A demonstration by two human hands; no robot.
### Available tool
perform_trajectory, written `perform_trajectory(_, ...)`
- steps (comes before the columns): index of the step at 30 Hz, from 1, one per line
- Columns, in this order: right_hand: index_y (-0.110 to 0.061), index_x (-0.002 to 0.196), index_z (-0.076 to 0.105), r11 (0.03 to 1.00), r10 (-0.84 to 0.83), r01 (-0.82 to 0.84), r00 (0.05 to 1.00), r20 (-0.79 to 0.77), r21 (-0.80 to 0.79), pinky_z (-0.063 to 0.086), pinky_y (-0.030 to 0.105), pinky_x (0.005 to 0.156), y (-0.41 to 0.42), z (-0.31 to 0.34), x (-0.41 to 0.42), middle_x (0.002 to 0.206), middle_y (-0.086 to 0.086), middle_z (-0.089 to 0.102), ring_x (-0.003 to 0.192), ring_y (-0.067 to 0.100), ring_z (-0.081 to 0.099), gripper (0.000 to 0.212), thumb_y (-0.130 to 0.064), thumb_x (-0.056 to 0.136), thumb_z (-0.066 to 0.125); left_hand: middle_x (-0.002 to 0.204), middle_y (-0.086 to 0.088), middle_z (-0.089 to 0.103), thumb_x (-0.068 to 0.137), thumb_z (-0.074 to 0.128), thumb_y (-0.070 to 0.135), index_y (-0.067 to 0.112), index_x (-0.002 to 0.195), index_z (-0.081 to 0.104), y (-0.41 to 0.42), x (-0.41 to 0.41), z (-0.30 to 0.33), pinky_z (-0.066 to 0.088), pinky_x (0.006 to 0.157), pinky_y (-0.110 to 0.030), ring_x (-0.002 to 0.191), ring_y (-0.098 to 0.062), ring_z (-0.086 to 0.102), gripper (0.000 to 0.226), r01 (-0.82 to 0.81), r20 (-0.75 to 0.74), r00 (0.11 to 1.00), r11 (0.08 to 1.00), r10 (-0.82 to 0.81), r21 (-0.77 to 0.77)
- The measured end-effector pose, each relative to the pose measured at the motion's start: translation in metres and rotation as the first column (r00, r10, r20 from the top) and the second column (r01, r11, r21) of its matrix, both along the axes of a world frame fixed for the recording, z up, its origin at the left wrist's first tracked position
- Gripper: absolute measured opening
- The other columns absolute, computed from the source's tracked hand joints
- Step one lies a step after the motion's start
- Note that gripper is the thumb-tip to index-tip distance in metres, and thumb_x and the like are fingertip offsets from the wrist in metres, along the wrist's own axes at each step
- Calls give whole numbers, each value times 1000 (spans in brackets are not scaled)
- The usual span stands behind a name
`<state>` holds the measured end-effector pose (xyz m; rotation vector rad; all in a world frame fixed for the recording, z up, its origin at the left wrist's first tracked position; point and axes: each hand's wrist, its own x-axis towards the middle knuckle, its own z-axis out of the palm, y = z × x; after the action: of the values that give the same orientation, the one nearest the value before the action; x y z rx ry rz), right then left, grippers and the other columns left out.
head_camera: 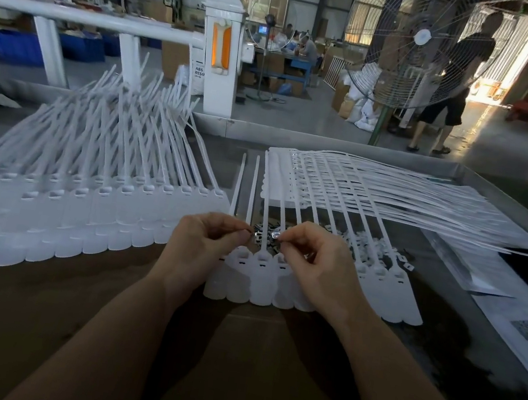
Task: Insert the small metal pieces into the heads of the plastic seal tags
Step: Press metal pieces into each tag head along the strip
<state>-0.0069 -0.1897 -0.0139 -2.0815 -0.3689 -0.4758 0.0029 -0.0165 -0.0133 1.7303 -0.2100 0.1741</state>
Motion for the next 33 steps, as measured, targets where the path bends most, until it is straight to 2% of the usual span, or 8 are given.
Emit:
perform_trajectory(10,-15,88,69,1000,3,-3,1000,19,-31,46,9,67,0,1,0,76,-14,63,75,2,61,12,-4,83,64,76,12,72,87,61,13,24,84,68,2,0,2,44,63,-7,72,4,63,14,11,-27,1000,1000,-10,26)
perform_trajectory(16,-14,88,69,999,-3,4,1000,30,-54,46,7,67,1,1,0,76,-18,61,76,-1,61,12,-4,83,65,78,8,73,87,61,13,15,88,69,3,3,1,45,67,-12,73,1,63,8,18,-30,999,999,-17,34)
perform_trajectory(20,-15,89,69,997,-7,9,1000,28,-74,45,5,68,1,1,0,77,-19,60,78,-6,59,13,-5,83,66,78,5,73,85,63,11,15,87,69,7,4,2,47,64,-8,74,-1,65,8,-4,-32,999,1000,5,29)
perform_trajectory(23,-15,90,69,996,-9,11,1000,22,-83,45,4,68,1,0,1,78,-20,60,78,-8,58,13,-5,83,66,76,8,71,82,66,10,19,80,70,15,4,5,46,62,-6,73,1,64,9,-44,1,999,991,44,124)
perform_trajectory(25,-15,91,70,996,-11,12,1000,17,-88,45,4,69,1,0,1,78,-19,60,78,-7,58,13,-6,83,66,74,8,69,81,68,12,21,76,70,22,6,6,44,59,-10,70,-4,62,10,-85,-5,996,978,87,190)
perform_trajectory(29,-15,89,70,996,-8,9,1000,9,-93,44,2,69,2,1,1,77,-20,60,78,-10,57,11,-6,82,67,74,7,65,84,66,18,20,82,71,30,8,5,39,57,-14,72,-7,59,6,-104,-22,993,939,118,329)
perform_trajectory(31,-15,88,69,996,-3,4,1000,3,-93,43,2,69,1,1,0,77,-19,60,77,-11,57,12,-6,81,68,79,6,66,87,63,19,18,88,71,30,8,4,40,60,-14,76,-7,59,8,-91,-17,994,917,106,389)
perform_trajectory(33,-15,88,69,995,-2,2,1000,-8,-100,43,2,70,2,1,1,78,-19,60,76,-12,57,12,-6,81,67,86,5,67,88,62,19,16,93,71,29,8,4,41,70,-19,82,-9,59,12,-73,-9,996,884,87,461)
